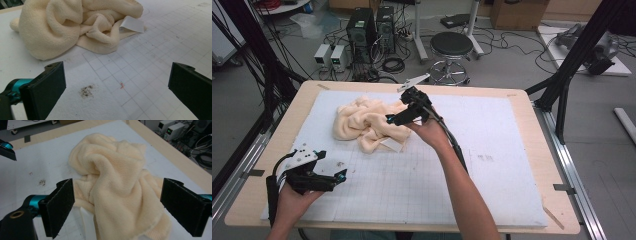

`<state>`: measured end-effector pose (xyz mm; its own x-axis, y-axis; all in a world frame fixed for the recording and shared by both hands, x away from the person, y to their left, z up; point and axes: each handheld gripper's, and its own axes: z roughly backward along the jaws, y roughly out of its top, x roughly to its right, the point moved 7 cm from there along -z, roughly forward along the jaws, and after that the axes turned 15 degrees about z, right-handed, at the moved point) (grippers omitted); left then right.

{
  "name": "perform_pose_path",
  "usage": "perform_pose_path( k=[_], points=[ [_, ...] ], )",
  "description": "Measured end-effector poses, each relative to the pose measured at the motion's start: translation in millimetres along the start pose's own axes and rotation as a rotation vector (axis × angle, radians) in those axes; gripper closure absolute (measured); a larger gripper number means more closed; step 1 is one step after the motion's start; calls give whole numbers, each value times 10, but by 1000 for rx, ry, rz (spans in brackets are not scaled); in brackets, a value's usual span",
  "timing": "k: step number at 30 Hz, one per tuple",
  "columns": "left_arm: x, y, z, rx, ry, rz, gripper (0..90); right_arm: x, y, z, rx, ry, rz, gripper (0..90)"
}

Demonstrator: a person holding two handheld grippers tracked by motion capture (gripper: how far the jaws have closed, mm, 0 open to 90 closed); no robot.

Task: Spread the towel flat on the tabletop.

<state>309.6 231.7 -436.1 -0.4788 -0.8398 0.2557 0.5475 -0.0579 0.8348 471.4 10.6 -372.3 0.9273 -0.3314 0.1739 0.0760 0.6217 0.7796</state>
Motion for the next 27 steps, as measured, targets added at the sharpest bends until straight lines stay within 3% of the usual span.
perform_pose_path(
  k=[2,4,8,12,15,21,22,27],
  points=[
    [-2,-2,-3,-2,-1,-1,17,-18,-4,-51,-5,9,-3,144],
    [-9,-6,-4,-7,1,-5,18,-75,-25,-272,-30,25,8,147],
    [-11,-7,-2,-6,0,3,17,-126,-48,-506,-39,42,0,164],
    [-17,-7,2,-5,1,2,17,-165,-68,-658,-37,41,0,193],
    [-26,-8,5,-6,2,2,18,-192,-130,-832,-59,30,0,245],
    [-44,-11,19,-4,4,12,17,-202,-204,-977,-93,1,8,368],
    [-52,-10,17,-4,3,16,17,-216,-246,-1046,-122,-13,20,410],
    [-50,-21,15,-11,3,15,17,-226,-311,-1112,-163,-36,26,581]
  ],
)
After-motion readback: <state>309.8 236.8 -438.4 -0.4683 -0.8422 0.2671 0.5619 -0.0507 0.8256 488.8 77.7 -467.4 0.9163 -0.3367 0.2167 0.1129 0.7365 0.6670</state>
